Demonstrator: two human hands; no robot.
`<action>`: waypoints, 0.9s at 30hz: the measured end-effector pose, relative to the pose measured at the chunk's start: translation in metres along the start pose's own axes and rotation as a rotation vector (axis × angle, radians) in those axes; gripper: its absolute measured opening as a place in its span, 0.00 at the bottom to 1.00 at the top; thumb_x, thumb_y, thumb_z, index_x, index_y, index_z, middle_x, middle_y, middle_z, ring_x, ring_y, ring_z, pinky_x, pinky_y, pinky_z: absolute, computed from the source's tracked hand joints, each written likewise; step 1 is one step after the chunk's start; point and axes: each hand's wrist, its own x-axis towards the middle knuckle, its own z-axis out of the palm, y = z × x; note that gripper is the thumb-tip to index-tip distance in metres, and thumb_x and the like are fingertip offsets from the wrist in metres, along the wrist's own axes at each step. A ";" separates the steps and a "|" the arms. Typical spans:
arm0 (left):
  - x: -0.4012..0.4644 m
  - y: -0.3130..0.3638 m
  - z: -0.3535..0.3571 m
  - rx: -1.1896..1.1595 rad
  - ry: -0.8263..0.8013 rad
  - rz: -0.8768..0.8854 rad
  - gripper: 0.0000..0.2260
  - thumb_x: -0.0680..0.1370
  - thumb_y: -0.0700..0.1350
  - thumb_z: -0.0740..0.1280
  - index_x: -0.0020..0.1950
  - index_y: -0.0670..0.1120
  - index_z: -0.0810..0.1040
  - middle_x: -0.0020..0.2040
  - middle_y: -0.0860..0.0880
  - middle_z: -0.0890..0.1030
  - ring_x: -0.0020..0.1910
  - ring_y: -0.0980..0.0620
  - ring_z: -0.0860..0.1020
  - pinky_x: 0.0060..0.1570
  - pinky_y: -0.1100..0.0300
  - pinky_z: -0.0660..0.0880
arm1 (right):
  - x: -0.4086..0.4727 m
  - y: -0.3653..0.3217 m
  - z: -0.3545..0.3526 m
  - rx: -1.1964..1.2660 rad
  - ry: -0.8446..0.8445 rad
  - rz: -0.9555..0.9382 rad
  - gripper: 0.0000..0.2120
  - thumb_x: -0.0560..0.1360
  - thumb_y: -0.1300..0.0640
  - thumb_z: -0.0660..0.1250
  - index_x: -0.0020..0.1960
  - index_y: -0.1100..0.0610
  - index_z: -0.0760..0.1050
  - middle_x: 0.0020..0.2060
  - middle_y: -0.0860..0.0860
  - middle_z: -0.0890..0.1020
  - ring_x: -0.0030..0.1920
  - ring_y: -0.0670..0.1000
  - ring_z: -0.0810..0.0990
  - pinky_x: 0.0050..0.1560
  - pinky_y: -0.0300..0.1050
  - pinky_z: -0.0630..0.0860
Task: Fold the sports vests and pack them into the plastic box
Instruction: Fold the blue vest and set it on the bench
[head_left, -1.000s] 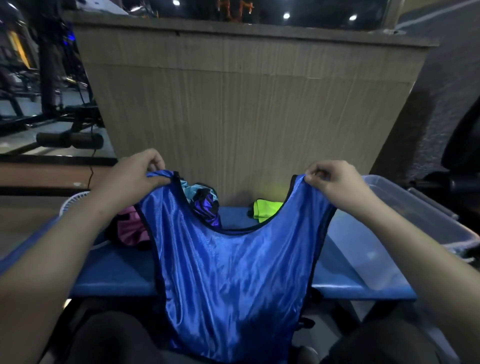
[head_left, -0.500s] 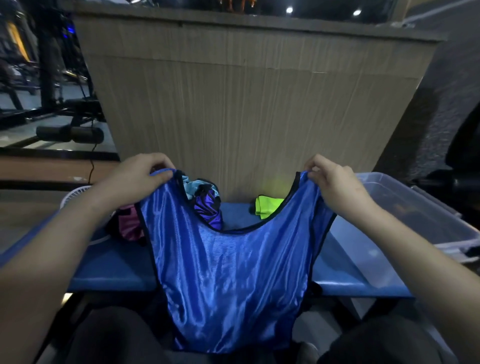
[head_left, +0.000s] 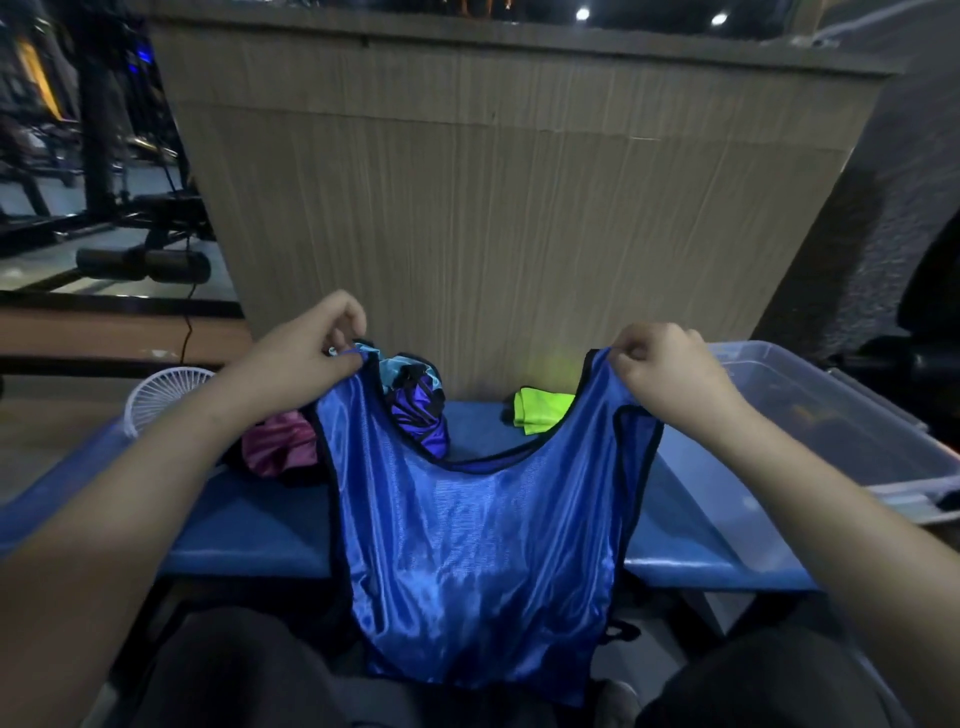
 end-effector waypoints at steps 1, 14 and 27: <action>0.000 0.004 0.003 -0.033 -0.015 0.014 0.11 0.77 0.38 0.69 0.47 0.54 0.72 0.39 0.53 0.75 0.35 0.55 0.72 0.41 0.55 0.69 | -0.001 -0.004 -0.001 0.052 -0.017 0.025 0.10 0.76 0.59 0.61 0.41 0.57 0.79 0.29 0.49 0.77 0.33 0.52 0.76 0.34 0.44 0.68; -0.011 0.054 0.046 -0.387 -0.185 0.001 0.10 0.81 0.42 0.66 0.51 0.55 0.85 0.52 0.37 0.82 0.46 0.47 0.75 0.50 0.53 0.68 | -0.034 -0.048 0.013 0.853 -0.398 0.257 0.07 0.80 0.65 0.62 0.46 0.67 0.76 0.29 0.59 0.72 0.20 0.52 0.68 0.20 0.38 0.61; -0.020 0.095 0.065 -0.568 -0.118 -0.019 0.04 0.80 0.39 0.67 0.54 0.46 0.77 0.39 0.46 0.78 0.38 0.53 0.76 0.40 0.63 0.72 | -0.065 -0.096 0.022 1.256 -0.401 0.318 0.04 0.81 0.67 0.59 0.52 0.65 0.72 0.27 0.58 0.74 0.25 0.57 0.77 0.24 0.46 0.75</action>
